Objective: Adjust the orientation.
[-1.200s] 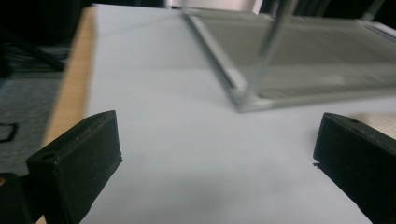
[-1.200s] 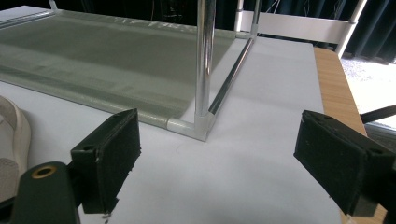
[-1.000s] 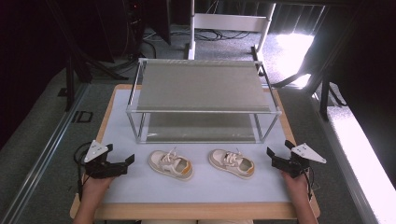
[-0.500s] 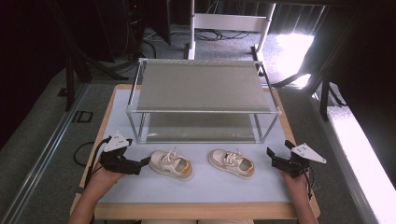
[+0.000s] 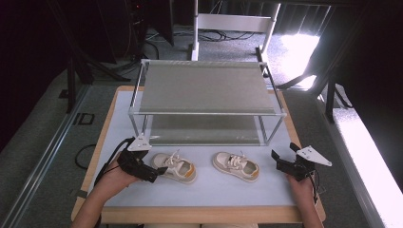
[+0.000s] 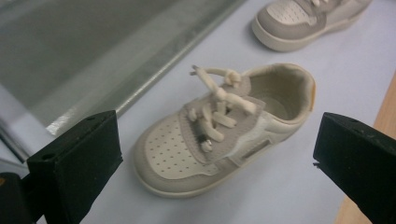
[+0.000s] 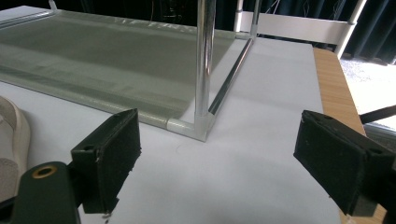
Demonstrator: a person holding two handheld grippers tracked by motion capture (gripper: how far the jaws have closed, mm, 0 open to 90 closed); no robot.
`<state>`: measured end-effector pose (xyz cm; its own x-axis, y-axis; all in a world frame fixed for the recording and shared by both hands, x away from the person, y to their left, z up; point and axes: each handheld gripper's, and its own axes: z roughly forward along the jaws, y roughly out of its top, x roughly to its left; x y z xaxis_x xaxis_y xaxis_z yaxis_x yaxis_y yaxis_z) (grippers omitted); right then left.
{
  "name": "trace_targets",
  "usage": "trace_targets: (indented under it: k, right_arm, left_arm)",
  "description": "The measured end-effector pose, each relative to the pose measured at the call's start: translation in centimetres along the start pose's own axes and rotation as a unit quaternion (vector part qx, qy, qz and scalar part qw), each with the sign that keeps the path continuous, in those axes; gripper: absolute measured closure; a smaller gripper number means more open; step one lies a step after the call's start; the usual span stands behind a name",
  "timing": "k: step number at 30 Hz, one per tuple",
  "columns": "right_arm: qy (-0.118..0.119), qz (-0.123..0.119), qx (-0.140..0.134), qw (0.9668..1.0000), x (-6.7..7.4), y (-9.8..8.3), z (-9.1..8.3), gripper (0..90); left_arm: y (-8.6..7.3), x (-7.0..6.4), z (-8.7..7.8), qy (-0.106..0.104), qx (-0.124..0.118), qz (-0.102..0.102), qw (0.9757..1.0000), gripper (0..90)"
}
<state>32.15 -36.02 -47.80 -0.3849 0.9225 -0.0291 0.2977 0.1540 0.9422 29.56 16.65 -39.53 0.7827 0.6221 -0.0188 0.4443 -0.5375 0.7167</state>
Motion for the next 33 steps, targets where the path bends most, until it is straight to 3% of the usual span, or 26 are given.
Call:
trace_targets:
  k: [10, 12, 18, 22, 25, 28, 29, 30, 33]
  right_arm:
    - [0.001, 0.001, -0.001, 1.0000, 0.0, 0.0, 0.0, 14.0]
    - [0.001, 0.001, -0.001, 1.0000, 0.0, 0.0, 0.0, 14.0]
    - [0.001, 0.002, -0.002, 1.0000, 0.0, 0.0, 0.0, 14.0]
    - [0.002, 0.002, -0.002, 1.0000, 0.0, 0.0, 0.0, 14.0]
    - [0.002, 0.002, -0.003, 1.0000, 0.0, 0.0, 0.0, 14.0]
    - [0.002, 0.002, -0.003, 1.0000, 0.0, 0.0, 0.0, 14.0]
    - [0.002, 0.003, -0.003, 1.0000, -0.1, 0.0, 0.0, 14.1]
    - [0.002, 0.003, -0.003, 1.0000, -0.1, 0.0, 0.0, 14.1]
    - [0.002, 0.003, -0.003, 1.0000, -0.1, 0.0, 0.0, 14.1]
  left_arm:
    - [2.2, -2.3, 1.1, -0.033, 0.041, 0.036, 0.9980, 0.6]
    - [2.9, -3.0, 1.5, -0.040, 0.057, 0.052, 0.9962, 0.6]
    - [3.8, -4.0, 2.3, -0.057, 0.082, 0.066, 0.9928, 0.6]
    - [4.1, -4.5, 2.8, -0.066, 0.098, 0.068, 0.9907, 0.6]
    - [4.6, -4.9, 3.5, -0.081, 0.117, 0.059, 0.9880, 0.6]
    - [4.8, -5.2, 3.8, -0.081, 0.123, 0.057, 0.9874, 0.6]
    - [5.0, -5.3, 4.0, -0.084, 0.135, 0.060, 0.9854, 0.6]
    - [5.0, -5.3, 4.0, -0.084, 0.135, 0.060, 0.9854, 0.6]
    - [5.4, -5.9, 4.6, -0.080, 0.161, 0.056, 0.9821, 0.7]
